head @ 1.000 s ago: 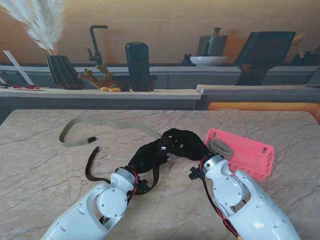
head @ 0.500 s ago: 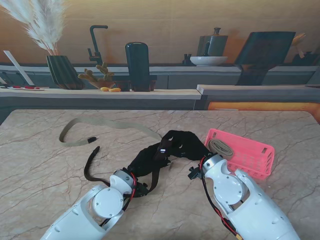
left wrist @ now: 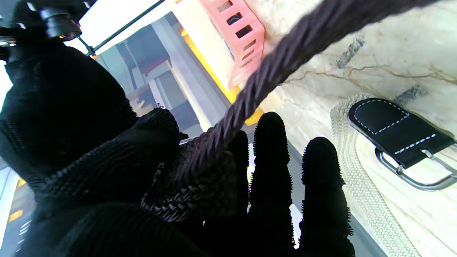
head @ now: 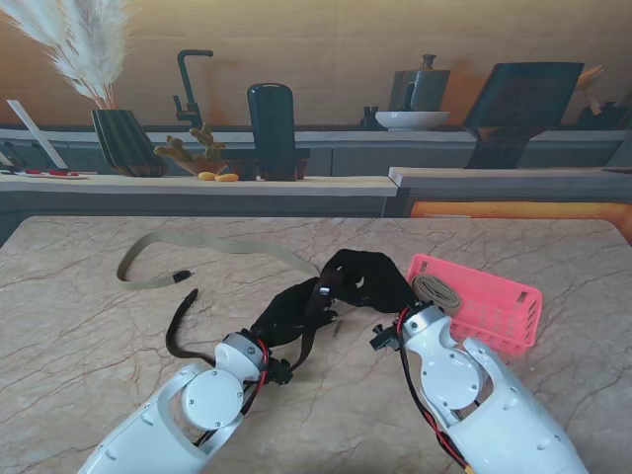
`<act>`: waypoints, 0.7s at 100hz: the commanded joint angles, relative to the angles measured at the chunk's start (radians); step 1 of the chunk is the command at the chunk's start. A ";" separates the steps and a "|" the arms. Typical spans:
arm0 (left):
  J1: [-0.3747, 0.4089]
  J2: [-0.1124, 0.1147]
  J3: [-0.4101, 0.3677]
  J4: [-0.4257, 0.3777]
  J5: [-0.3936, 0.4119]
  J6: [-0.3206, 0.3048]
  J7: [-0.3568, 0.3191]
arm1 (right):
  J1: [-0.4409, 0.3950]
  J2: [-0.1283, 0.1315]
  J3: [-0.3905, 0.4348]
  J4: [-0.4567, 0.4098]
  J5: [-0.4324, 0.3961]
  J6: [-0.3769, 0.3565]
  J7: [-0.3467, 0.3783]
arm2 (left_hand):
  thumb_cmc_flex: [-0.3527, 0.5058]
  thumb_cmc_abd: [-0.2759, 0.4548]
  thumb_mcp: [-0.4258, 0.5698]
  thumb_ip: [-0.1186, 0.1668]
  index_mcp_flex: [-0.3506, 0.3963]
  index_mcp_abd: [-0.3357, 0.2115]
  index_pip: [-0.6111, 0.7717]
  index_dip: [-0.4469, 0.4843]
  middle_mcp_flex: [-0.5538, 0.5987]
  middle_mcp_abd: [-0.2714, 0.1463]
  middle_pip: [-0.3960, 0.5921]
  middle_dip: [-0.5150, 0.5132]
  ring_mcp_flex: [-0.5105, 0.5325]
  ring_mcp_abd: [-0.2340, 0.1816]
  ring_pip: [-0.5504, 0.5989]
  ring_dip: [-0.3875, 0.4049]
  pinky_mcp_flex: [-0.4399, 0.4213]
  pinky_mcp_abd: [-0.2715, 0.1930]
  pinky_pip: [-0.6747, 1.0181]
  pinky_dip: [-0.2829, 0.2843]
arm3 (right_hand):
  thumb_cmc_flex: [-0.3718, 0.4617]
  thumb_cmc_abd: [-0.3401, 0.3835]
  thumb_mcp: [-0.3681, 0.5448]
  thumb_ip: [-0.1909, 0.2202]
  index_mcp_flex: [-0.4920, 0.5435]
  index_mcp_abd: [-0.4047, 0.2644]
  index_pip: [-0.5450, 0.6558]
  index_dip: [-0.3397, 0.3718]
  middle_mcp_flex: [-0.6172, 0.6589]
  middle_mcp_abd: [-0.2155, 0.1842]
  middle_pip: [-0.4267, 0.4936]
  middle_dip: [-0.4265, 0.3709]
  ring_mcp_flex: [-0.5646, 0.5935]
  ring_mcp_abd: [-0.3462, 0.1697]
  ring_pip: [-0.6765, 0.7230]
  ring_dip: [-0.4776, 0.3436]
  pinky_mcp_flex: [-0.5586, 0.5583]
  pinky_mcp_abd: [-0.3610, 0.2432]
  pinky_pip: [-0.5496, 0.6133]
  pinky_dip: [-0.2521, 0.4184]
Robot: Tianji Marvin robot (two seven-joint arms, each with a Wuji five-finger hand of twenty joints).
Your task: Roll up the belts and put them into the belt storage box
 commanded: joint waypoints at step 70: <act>0.042 -0.037 -0.023 -0.025 -0.211 -0.025 0.038 | -0.048 -0.073 -0.004 -0.091 0.347 0.331 -0.061 | -0.058 0.209 -0.389 0.039 0.079 -0.006 -0.052 -0.028 0.134 -0.002 -0.013 -0.056 -0.009 0.052 -0.127 -0.205 -0.052 0.014 -0.066 -0.104 | 0.111 0.049 0.121 0.022 0.071 -0.129 0.149 0.002 0.034 0.009 0.052 -0.056 0.023 -0.026 0.149 0.024 -0.036 -0.045 0.140 0.040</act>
